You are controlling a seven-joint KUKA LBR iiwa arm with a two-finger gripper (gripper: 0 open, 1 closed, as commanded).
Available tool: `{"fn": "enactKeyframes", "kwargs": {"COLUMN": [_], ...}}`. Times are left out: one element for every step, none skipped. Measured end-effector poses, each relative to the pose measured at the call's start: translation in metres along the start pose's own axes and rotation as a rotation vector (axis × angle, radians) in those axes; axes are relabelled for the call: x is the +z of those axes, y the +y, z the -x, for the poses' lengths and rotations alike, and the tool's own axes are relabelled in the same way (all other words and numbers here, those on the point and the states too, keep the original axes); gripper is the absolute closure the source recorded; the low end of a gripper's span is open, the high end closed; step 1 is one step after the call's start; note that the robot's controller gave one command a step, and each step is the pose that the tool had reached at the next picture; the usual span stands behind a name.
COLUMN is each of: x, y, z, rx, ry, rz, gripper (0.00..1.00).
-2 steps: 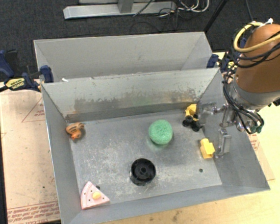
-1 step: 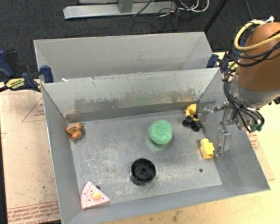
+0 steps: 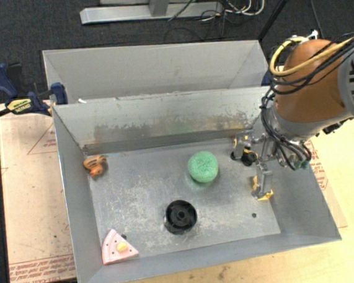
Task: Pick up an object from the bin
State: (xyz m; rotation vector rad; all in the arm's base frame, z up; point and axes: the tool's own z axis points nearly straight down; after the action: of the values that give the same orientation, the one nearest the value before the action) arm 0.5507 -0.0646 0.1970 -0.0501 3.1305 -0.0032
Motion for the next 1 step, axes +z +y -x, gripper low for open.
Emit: {"fn": "enactKeyframes", "kwargs": {"x": [0.0369], "y": [0.0115], "z": [0.0077], "rx": [-0.036], "ry": [0.014], "rz": [0.005], "gripper": [0.0]}}
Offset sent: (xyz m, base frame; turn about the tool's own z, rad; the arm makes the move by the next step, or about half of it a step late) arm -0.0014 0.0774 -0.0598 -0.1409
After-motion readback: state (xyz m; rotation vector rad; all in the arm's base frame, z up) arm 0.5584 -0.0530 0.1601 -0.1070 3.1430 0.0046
